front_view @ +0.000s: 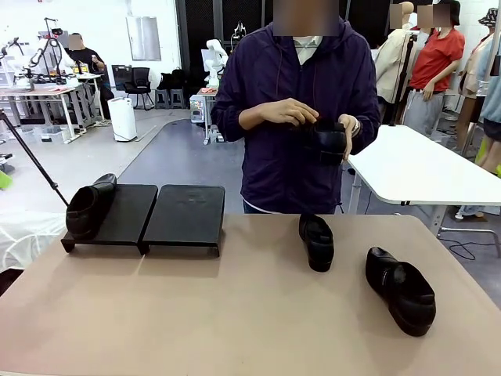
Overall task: Organize the shoes by placing them on the stand.
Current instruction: Place the Shoe from the middle of the table onto the Shoes Stand, then pick up one Shoe and place it in the middle of the table.
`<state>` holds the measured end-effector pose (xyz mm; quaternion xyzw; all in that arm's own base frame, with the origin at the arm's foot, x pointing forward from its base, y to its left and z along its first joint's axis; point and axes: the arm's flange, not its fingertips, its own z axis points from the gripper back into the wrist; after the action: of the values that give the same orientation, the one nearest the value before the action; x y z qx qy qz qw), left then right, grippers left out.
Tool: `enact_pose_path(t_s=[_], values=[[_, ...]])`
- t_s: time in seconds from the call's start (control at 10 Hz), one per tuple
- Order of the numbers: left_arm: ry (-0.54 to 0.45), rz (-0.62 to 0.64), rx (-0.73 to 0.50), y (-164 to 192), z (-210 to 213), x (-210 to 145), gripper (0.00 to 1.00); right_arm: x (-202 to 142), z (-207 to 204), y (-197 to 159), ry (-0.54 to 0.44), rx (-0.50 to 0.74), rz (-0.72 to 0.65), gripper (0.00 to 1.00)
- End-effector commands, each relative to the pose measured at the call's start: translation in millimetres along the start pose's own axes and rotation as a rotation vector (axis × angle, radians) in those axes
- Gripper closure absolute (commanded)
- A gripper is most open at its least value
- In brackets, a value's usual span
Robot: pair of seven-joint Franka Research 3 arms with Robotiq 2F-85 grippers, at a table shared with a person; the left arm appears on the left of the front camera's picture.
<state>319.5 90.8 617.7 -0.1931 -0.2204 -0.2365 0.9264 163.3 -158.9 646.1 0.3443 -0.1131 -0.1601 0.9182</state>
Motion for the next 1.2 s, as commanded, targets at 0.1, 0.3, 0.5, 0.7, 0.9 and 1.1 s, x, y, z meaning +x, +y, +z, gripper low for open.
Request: enact_pose_path(t_s=[0.1,0.3,0.5,0.7,0.9,1.1], values=[[-0.251,0.001,-0.153,-8.2,70.8,-14.4,0.00,-0.8,0.7,1.7,-0.005,0.022,0.017,0.00],[-0.282,0.105,-0.109,0.5,110.8,-26.6,0.00,-0.8,0.7,1.7,-0.005,0.022,0.017,0.00],[-0.296,0.056,-0.106,-7.5,109.6,-29.7,0.00,-0.8,0.7,1.7,-0.005,0.022,0.017,0.00],[-0.296,0.056,-0.106,-7.5,109.6,-29.7,0.00,-0.8,0.7,1.7,-0.005,0.022,0.017,0.00],[-0.296,0.056,-0.106,-7.5,109.6,-29.7,0.00,-0.8,0.7,1.7,-0.005,0.022,0.017,0.00],[-0.296,0.056,-0.106,-7.5,109.6,-29.7,0.00,-0.8,0.7,1.7,-0.005,0.022,0.017,0.00]])
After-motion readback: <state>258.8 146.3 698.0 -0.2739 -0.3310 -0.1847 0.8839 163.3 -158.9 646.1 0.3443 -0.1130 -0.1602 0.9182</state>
